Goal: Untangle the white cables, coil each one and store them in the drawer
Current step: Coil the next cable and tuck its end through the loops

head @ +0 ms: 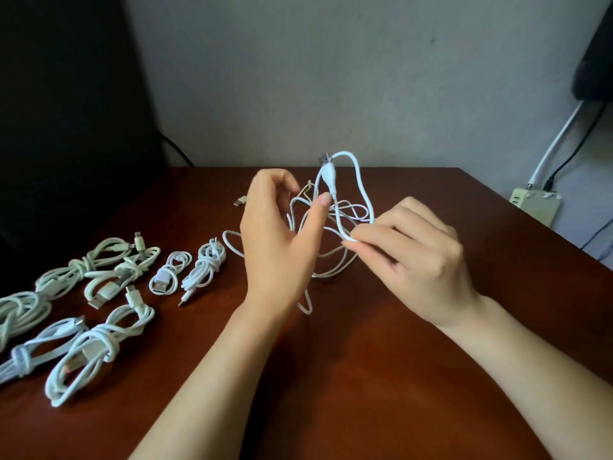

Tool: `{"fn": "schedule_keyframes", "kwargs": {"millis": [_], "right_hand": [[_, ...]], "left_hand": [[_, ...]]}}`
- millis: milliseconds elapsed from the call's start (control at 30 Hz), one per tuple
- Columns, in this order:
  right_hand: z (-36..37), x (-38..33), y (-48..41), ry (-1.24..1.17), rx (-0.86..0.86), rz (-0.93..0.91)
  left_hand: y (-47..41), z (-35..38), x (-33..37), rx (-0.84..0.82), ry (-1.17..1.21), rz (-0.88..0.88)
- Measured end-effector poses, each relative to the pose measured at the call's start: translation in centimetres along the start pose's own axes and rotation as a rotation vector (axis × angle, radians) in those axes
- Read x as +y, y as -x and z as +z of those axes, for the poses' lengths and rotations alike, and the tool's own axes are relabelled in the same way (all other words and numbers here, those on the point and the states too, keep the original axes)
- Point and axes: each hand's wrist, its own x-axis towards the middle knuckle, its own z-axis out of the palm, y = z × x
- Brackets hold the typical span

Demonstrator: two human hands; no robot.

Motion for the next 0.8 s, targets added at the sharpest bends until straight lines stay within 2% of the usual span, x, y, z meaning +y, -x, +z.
{"fn": "schedule_keyframes", "kwargs": {"millis": [200,433,500,633,800], "right_hand": [[0.0,-0.6,-0.3,-0.001,-0.036,-0.092],[0.5,-0.8,0.1,-0.005,-0.182,-0.126],[0.5,-0.8,0.3,-0.075,-0.212,-0.073],[0.3,-0.7,0.4,-0.275,-0.229,0.145],[0.3,-0.5,0.6,-0.335,-0.106,0.334]], "left_hand": [[0.5,0.4,-0.3,-0.228,-0.142,-0.001],[0.0,0.6,-0.2,-0.355,0.132,-0.285],[-0.2,0.4,-0.2,-0.379,0.246,-0.358],[-0.6,0.0,0.0,-0.429,0.542,-0.504],[-0.8,-0.2,0.4,-0.456,0.776,-0.650]]}}
